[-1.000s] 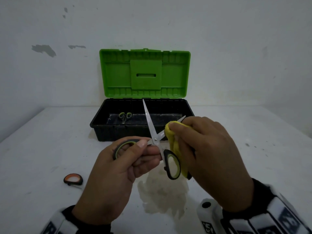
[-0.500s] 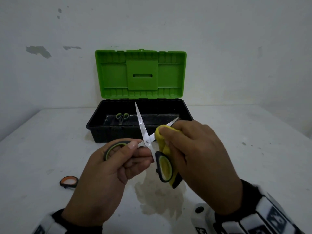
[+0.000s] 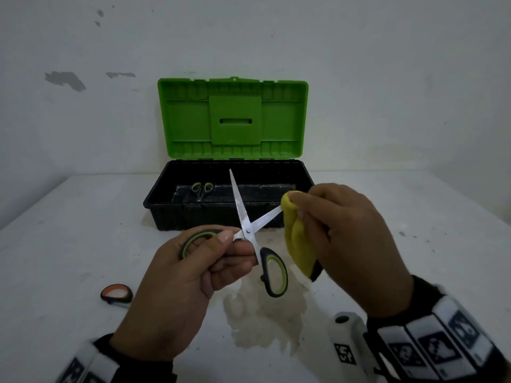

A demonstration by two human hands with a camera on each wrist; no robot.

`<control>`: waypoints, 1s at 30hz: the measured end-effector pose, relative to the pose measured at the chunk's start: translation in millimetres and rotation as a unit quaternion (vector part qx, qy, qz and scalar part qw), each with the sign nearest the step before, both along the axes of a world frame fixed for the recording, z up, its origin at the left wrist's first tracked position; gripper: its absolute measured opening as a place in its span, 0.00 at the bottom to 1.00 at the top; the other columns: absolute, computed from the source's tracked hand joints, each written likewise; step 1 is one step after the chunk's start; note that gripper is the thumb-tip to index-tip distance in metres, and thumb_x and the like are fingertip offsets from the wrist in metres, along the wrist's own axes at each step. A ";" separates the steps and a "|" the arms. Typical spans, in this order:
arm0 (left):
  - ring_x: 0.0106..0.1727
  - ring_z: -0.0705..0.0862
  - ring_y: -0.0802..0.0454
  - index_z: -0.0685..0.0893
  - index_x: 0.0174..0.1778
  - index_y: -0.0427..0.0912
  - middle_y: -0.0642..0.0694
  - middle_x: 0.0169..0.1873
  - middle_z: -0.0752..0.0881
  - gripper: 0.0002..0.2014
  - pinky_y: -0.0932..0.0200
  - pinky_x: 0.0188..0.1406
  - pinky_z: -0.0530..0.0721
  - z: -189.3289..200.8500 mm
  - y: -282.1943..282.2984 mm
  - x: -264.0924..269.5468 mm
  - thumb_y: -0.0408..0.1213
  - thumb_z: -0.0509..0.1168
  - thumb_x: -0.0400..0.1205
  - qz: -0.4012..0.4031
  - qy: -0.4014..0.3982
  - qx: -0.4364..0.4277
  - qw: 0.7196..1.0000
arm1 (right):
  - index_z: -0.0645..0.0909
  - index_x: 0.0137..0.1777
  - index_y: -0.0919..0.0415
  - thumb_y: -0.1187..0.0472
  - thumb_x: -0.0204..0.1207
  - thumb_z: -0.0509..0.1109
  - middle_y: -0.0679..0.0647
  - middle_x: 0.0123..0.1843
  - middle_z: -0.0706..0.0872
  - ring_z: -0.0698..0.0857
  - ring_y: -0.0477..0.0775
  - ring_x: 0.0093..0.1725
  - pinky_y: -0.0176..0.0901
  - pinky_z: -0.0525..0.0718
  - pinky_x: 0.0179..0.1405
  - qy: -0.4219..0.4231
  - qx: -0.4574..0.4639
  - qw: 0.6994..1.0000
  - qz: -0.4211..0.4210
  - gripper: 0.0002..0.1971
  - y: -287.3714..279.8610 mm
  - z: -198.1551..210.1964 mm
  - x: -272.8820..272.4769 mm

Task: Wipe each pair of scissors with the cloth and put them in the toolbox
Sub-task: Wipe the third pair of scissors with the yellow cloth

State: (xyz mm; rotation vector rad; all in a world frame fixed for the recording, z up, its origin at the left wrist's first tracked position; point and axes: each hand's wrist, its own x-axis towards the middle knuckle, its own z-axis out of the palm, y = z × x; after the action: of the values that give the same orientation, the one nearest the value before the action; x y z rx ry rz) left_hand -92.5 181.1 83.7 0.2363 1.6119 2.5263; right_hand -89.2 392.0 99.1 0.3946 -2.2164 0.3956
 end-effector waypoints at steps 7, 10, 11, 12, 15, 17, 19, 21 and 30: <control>0.39 0.92 0.36 0.90 0.44 0.32 0.27 0.40 0.91 0.12 0.57 0.34 0.90 -0.1 2.6 -2.3 0.37 0.67 0.72 0.020 -0.017 -0.009 1.000 | 0.87 0.62 0.47 0.60 0.80 0.70 0.42 0.50 0.86 0.81 0.28 0.49 0.17 0.74 0.50 -0.075 -0.122 0.990 -0.014 0.13 28.4 7.5 4.8; 0.38 0.92 0.38 0.91 0.41 0.33 0.28 0.39 0.91 0.11 0.57 0.33 0.90 0.5 9.4 -1.8 0.36 0.66 0.73 0.015 -0.024 -0.002 1.000 | 0.87 0.62 0.50 0.56 0.81 0.65 0.47 0.51 0.87 0.83 0.45 0.48 0.42 0.83 0.48 -0.035 -0.033 0.998 0.044 0.14 6.2 5.9 13.7; 0.37 0.92 0.38 0.92 0.38 0.35 0.28 0.38 0.91 0.11 0.58 0.33 0.90 1.3 11.9 -1.0 0.36 0.66 0.73 0.013 -0.025 0.001 1.000 | 0.88 0.61 0.52 0.56 0.81 0.65 0.51 0.51 0.88 0.84 0.52 0.47 0.51 0.82 0.45 -0.019 0.005 0.998 0.056 0.14 -1.6 3.0 15.1; 0.37 0.92 0.39 0.92 0.36 0.37 0.29 0.37 0.91 0.11 0.58 0.33 0.90 1.9 13.6 -0.4 0.37 0.66 0.72 0.012 -0.025 0.003 1.000 | 0.88 0.60 0.54 0.57 0.81 0.66 0.54 0.51 0.88 0.84 0.57 0.47 0.53 0.81 0.43 -0.005 0.039 0.997 0.062 0.13 -7.6 -0.9 15.0; 0.35 0.92 0.40 0.92 0.36 0.36 0.30 0.36 0.91 0.11 0.58 0.32 0.90 3.3 13.0 1.0 0.36 0.66 0.72 0.011 -0.030 0.009 0.999 | 0.89 0.61 0.55 0.59 0.80 0.70 0.58 0.52 0.88 0.85 0.61 0.47 0.54 0.81 0.44 0.006 0.083 0.994 0.070 0.12 -9.6 -10.1 10.9; 0.35 0.92 0.39 0.91 0.40 0.32 0.29 0.36 0.91 0.11 0.57 0.31 0.90 3.5 9.9 1.2 0.35 0.66 0.72 0.006 -0.038 0.015 0.999 | 0.89 0.61 0.55 0.56 0.82 0.67 0.58 0.53 0.89 0.86 0.61 0.47 0.54 0.81 0.44 0.001 0.081 0.994 0.067 0.13 -3.9 -10.2 8.7; 0.34 0.92 0.40 0.89 0.42 0.30 0.30 0.35 0.90 0.12 0.58 0.30 0.90 4.7 7.9 0.7 0.35 0.65 0.73 -0.002 -0.049 0.022 0.999 | 0.89 0.62 0.56 0.56 0.83 0.65 0.59 0.53 0.88 0.85 0.62 0.47 0.55 0.81 0.42 0.005 0.087 0.994 0.060 0.14 -1.3 -9.1 7.5; 0.31 0.92 0.42 0.89 0.42 0.30 0.31 0.33 0.90 0.11 0.59 0.28 0.89 6.6 6.8 -0.5 0.34 0.65 0.73 -0.005 -0.064 0.043 0.997 | 0.88 0.62 0.57 0.56 0.84 0.65 0.60 0.53 0.88 0.85 0.62 0.47 0.56 0.80 0.42 0.018 0.102 0.992 0.070 0.14 -5.1 -8.5 8.7; 0.33 0.92 0.41 0.86 0.48 0.26 0.31 0.34 0.90 0.14 0.58 0.30 0.90 9.3 9.3 -2.0 0.34 0.64 0.75 -0.016 -0.056 0.046 0.997 | 0.88 0.63 0.57 0.53 0.86 0.61 0.58 0.53 0.88 0.84 0.61 0.48 0.55 0.79 0.43 0.019 0.048 0.997 0.055 0.16 0.4 -14.5 1.3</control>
State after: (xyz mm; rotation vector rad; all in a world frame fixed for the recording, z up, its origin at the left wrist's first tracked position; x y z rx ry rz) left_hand -94.4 190.4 93.0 0.1260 1.4415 2.5438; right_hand -87.9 392.4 84.6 0.5733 -2.1874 0.3385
